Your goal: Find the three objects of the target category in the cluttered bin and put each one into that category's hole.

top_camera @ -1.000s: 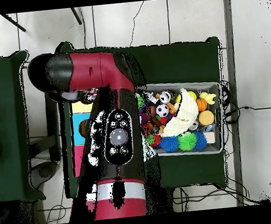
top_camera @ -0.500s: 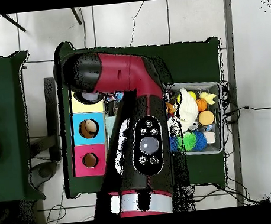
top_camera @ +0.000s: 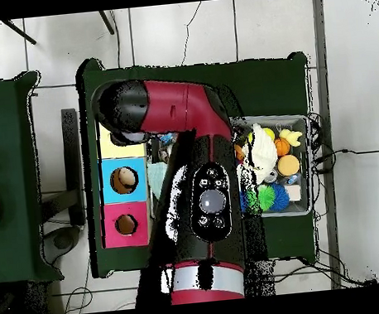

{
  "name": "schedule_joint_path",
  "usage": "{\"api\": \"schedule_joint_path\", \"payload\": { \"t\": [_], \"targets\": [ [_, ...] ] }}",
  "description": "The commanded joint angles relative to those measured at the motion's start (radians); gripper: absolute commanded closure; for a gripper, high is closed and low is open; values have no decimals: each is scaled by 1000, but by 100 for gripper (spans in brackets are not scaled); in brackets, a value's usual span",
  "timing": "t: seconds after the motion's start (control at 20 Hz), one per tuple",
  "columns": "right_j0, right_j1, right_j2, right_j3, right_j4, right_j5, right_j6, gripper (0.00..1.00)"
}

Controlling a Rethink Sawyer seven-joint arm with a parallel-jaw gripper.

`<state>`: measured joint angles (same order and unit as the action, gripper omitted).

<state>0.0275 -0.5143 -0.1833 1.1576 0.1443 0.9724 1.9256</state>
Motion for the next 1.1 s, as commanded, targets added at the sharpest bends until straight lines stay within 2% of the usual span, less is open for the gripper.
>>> {"api": "schedule_joint_path", "payload": {
  "t": [0.05, 0.5, 1.1],
  "targets": [
    [18, 46, 63, 124, -47, -38, 81, 100],
    [51, 37, 48, 131, -34, -23, 113, 100],
    [65, 67, 48, 117, -23, -55, 136, 100]
  ]
}}
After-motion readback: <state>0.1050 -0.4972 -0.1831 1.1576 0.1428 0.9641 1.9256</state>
